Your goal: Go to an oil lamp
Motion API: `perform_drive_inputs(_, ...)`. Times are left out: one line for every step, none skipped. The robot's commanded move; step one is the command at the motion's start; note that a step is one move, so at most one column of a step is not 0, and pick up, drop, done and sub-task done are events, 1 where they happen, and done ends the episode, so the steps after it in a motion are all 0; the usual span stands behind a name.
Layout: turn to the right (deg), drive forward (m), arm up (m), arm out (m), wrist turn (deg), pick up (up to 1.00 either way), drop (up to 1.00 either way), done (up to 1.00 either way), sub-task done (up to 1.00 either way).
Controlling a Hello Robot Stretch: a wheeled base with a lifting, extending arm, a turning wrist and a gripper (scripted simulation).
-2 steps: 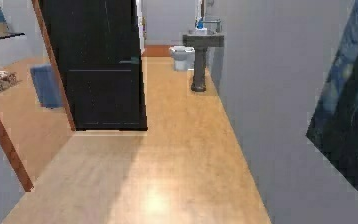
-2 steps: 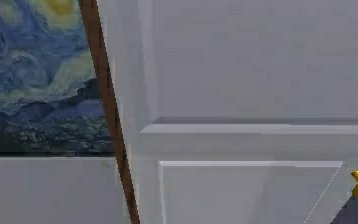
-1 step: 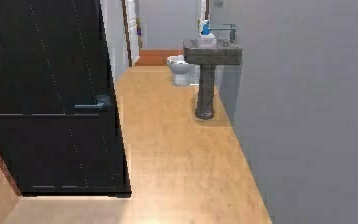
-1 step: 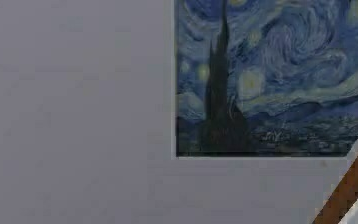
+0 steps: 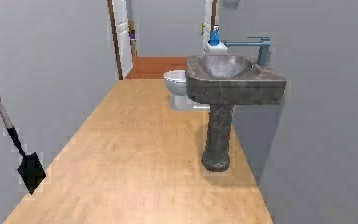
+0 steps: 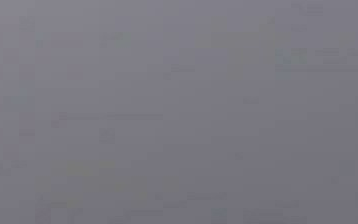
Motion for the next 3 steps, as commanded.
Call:
perform_drive_inputs(0.0, 0.6, 0.0, 0.0, 0.0, 0.0, 0.0, 0.0, 0.0)
perform_drive_inputs(-42.0, 0.0, 0.0, 0.0, 0.0, 0.0, 0.0, 0.0, 0.0)
perform_drive_inputs(0.0, 0.65, 0.0, 0.0, 0.0, 0.0, 0.0, 0.0, 0.0)
